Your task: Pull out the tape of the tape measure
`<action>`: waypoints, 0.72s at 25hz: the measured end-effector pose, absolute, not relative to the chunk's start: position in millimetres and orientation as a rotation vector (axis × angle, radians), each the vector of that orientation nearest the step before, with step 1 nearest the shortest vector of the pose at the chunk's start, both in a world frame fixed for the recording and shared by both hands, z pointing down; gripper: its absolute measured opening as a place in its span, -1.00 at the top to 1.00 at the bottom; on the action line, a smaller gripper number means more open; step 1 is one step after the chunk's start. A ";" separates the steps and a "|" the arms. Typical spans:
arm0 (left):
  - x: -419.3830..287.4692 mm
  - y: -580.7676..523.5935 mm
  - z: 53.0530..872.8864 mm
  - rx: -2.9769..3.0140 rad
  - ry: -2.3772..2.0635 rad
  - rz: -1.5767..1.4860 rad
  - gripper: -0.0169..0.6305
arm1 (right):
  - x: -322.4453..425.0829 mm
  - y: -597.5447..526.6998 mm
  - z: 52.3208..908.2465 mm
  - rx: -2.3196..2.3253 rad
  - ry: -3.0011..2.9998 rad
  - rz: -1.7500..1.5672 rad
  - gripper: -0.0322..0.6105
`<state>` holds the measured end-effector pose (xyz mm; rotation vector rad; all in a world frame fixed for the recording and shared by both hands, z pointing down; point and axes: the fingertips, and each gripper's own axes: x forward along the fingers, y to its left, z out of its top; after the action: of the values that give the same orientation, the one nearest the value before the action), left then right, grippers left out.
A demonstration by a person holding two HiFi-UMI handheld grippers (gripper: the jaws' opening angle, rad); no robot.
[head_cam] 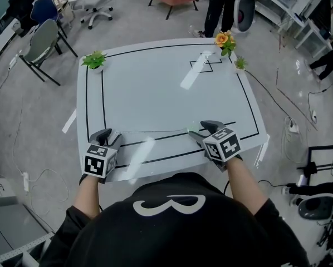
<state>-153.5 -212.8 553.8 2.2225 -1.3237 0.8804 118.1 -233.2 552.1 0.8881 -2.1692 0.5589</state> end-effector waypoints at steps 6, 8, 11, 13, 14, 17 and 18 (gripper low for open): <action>-153.3 -207.5 541.0 2.217 -1.284 0.721 0.37 | 127.7 -228.4 536.5 0.960 -2.194 0.569 0.21; -151.1 -204.7 533.7 2.220 -1.281 0.668 0.37 | 127.9 -225.1 527.3 0.978 -2.222 0.579 0.22; -142.7 -199.2 516.6 2.244 -1.264 0.576 0.39 | 123.8 -218.8 507.7 1.000 -2.285 0.586 0.33; -132.8 -195.0 500.9 2.277 -1.233 0.503 0.43 | 121.7 -215.4 492.6 1.036 -2.322 0.590 0.51; -127.5 -193.1 492.8 2.294 -1.217 0.467 0.45 | 121.2 -214.1 485.2 1.058 -2.339 0.588 0.63; -110.8 -187.0 471.8 2.346 -1.181 0.397 0.75 | 119.1 -208.9 464.9 1.100 -2.399 0.592 0.88; -105.0 -184.2 465.6 2.365 -1.169 0.384 0.85 | 118.0 -206.0 459.4 1.102 -2.418 0.600 0.89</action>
<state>-105.0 -184.2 465.6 2.3646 -1.1694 0.3844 118.0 -206.0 459.4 1.1016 -2.4183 0.6000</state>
